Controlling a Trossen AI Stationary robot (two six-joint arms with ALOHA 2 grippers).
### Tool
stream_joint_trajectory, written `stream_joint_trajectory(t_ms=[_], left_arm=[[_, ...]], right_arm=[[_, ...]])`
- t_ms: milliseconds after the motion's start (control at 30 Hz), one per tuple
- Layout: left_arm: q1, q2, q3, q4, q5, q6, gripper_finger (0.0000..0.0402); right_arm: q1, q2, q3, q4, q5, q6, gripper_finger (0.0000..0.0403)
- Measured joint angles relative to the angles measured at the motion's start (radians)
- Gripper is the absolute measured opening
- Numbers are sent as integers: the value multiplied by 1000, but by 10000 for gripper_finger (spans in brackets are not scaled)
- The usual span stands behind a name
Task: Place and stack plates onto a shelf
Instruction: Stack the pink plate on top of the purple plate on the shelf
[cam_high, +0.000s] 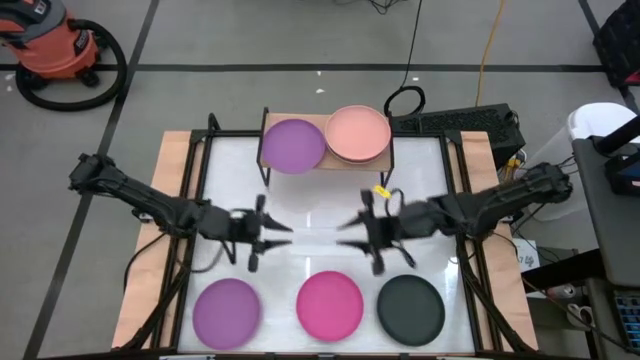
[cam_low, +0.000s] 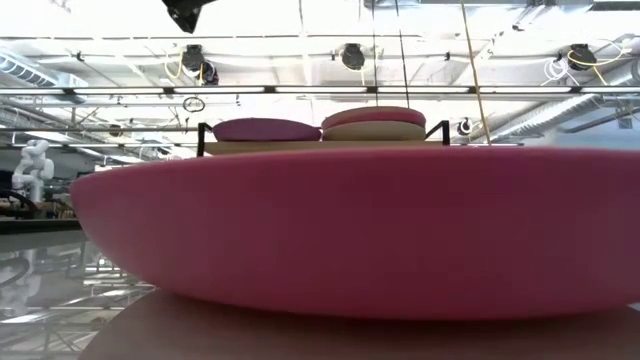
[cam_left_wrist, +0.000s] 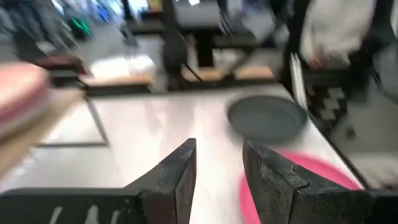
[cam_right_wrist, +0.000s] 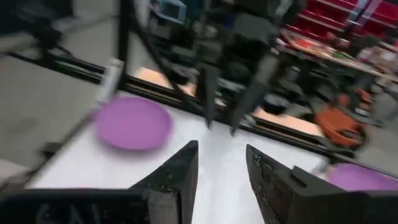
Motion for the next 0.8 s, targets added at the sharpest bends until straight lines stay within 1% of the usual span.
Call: stream_joint_trajectory(t_ms=[67, 167, 267, 333, 433, 500, 567, 633, 733, 800], left_arm=[[-15, 70, 68, -106, 27, -14, 136], [-46, 181, 171, -257, 33, -18, 136], [-94, 277, 246, -395, 33, 33, 136], [-132, 336, 271, -450, 34, 62, 136], [-195, 408, 287, -456, 33, 121, 136], [-238, 457, 296, -434, 32, 159, 136], [-277, 509, 305, -411, 33, 194, 136], [-312, 559, 316, -386, 32, 253, 136], [-347, 630, 336, -338, 25, 369, 136], [-359, 673, 351, -333, 16, 420, 136]], right_arm=[[58, -28, -68, 69, 35, 15, 116], [138, -59, -191, 191, 102, 12, 116], [201, -86, -316, 323, 154, -9, 116], [230, -97, -391, 427, 184, -25, 116], [257, -120, -498, 586, 208, -58, 116], [258, -136, -546, 692, 208, -90, 116], [257, -159, -582, 756, 208, -95, 116], [257, -180, -601, 791, 207, -95, 116], [257, -205, -610, 791, 204, -95, 116], [257, -208, -610, 794, 204, -95, 116]])
